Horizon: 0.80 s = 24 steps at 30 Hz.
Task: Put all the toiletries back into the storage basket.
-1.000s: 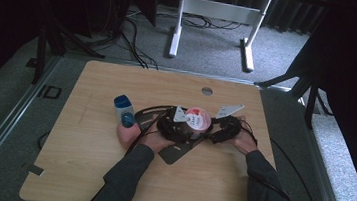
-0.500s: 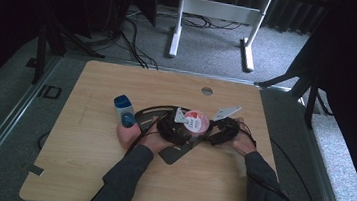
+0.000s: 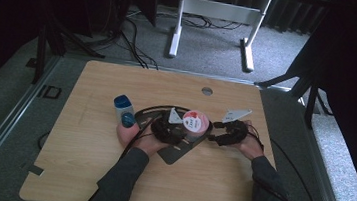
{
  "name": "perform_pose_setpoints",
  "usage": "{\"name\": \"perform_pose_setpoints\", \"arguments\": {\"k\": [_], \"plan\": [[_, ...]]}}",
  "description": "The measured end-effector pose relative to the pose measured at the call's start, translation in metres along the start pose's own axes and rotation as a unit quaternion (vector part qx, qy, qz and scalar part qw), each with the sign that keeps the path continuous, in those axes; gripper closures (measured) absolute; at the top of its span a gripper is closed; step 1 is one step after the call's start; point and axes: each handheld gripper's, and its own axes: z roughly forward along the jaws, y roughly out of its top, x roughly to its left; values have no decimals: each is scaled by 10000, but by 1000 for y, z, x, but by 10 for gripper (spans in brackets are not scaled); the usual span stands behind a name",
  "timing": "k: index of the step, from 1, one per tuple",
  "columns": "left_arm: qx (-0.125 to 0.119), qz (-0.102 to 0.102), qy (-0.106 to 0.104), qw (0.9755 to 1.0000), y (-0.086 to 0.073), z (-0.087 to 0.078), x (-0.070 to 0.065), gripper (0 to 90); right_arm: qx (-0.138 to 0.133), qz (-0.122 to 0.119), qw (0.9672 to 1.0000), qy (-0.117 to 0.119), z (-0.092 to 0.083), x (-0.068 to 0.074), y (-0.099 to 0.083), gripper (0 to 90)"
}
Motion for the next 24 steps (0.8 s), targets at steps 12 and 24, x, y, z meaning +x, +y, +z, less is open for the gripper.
{"name": "perform_pose_setpoints", "arguments": {"k": [12,24], "plan": [[39,-104,293,9995,-2,2,-2,737,-70,469,9985,-273,3,-5,-20,813],[76,-255,460,9986,2,8,-3,900,123,1023,9913,-821,12,-18,-21,900]]}}
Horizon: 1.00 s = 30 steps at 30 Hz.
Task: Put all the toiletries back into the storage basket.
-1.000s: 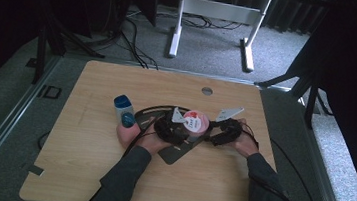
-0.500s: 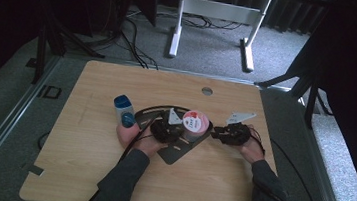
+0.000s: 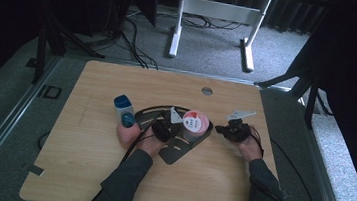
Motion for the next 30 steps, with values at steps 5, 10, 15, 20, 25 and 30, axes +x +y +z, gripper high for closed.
{"name": "perform_pose_setpoints", "arguments": {"k": [5,10,15,20,25,30], "plan": [[57,-102,157,9998,2,4,1,900,34,159,9998,-87,7,-2,2,900],[104,-175,219,9996,6,7,0,900,-10,267,9996,-56,10,-4,1,900],[96,-168,237,9995,8,9,-2,900,-4,157,9999,23,13,-2,1,900],[109,-110,156,9998,11,12,-4,900,-42,159,9998,79,12,-2,0,900],[99,-134,181,9997,12,14,-5,900,-58,96,9999,129,10,-3,-2,900],[94,-147,156,9997,11,12,-4,887,-88,130,9998,148,10,-3,-3,900]]}}
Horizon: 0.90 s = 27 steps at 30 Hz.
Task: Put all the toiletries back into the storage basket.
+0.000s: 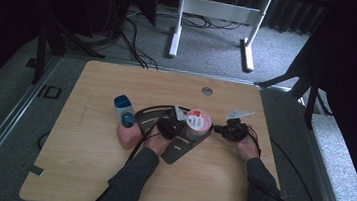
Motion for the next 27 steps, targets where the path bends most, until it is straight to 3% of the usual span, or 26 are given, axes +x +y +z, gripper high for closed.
{"name": "perform_pose_setpoints", "arguments": {"k": [11,15,18,27], "plan": [[-36,2,-231,9997,-8,-14,-1,720,-7,-34,10000,-5,-2,1,-2,878],[-21,30,-302,9995,-11,-18,1,688,37,-69,9999,-73,-2,7,-6,858],[-67,-57,-372,9993,-14,-23,3,675,12,-97,9999,-85,-3,11,-10,850],[-116,-48,-536,9985,-23,-33,-1,639,-67,-129,9998,-113,-10,25,-20,805]]}}
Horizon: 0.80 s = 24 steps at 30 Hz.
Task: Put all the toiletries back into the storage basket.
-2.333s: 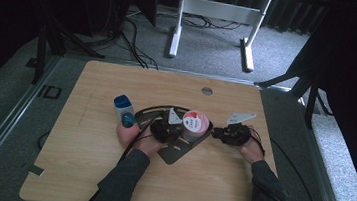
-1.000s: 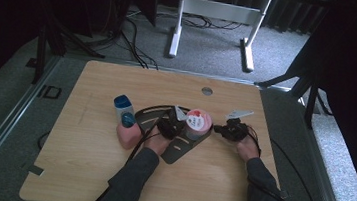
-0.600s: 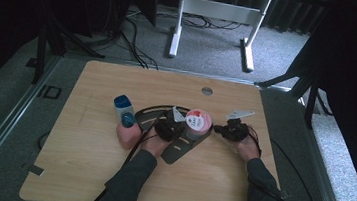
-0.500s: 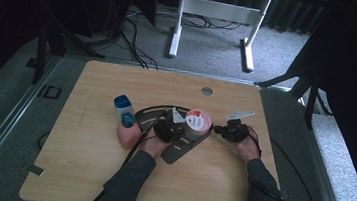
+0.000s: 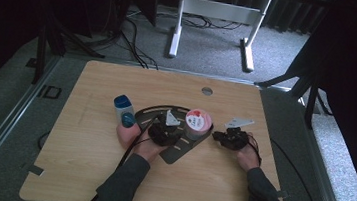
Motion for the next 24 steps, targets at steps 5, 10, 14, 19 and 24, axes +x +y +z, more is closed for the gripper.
{"name": "perform_pose_setpoints", "arguments": {"k": [5,10,14,19,24], "plan": [[-39,-14,-113,9999,-2,-6,-2,626,-27,87,10000,-6,-2,7,-12,778],[22,30,-240,9997,-4,-10,-5,618,-100,182,9998,48,-6,13,-20,736],[-48,50,-322,9995,-6,-17,-8,612,-28,67,10000,7,-10,21,-23,716],[-63,157,-408,9990,-8,-26,-8,607,-40,25,10000,-30,-13,26,-26,682],[-105,138,-432,9989,-14,-35,-8,606,-106,48,9999,-63,-14,29,-29,641]]}}
